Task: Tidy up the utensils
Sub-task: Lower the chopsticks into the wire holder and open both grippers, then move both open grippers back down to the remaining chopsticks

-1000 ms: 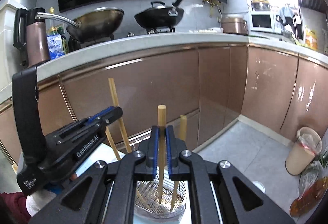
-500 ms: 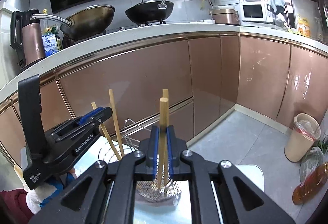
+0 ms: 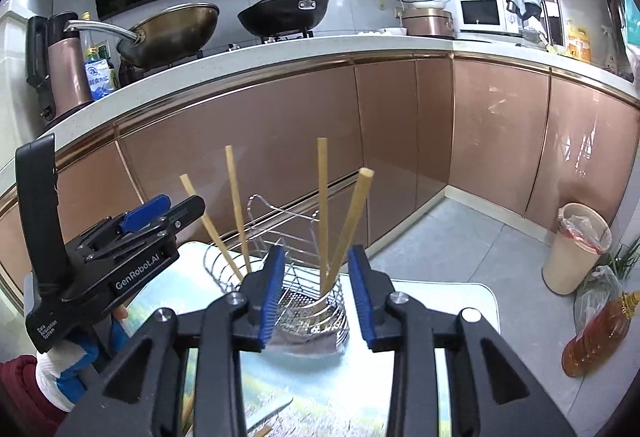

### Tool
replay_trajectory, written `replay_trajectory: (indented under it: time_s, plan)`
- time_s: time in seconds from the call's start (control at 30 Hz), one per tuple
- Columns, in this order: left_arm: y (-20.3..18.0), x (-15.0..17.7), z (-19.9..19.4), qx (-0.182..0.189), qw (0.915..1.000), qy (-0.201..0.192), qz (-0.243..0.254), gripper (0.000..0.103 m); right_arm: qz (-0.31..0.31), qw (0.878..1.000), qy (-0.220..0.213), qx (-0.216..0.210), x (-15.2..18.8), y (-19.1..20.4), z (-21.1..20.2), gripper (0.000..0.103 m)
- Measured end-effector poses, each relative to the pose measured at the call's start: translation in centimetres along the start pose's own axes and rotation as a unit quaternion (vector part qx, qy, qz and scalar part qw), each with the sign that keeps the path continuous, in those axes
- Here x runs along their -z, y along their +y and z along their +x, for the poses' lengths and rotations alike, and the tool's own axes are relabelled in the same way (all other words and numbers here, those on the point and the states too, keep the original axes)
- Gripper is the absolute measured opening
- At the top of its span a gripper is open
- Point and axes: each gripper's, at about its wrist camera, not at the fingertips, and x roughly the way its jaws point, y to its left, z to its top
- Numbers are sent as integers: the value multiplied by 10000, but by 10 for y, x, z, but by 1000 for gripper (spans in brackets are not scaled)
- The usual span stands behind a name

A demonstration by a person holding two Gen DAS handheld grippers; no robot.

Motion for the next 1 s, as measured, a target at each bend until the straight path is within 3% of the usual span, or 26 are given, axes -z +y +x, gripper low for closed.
replay_trajectory:
  time_s: [0.17,0.6,1.0]
  plan:
    - [6,6,-27,-45,10000,-21,-8,56,63,10000,66,8,11,5,-20,39]
    - [20,34,-106,-141,9993,323,126,61,-15,9968,800,89,73,29,-79,41]
    - [83,27,-162,-162,9954,937,-58,60,-211,9956,899,177,64,62,-131,40]
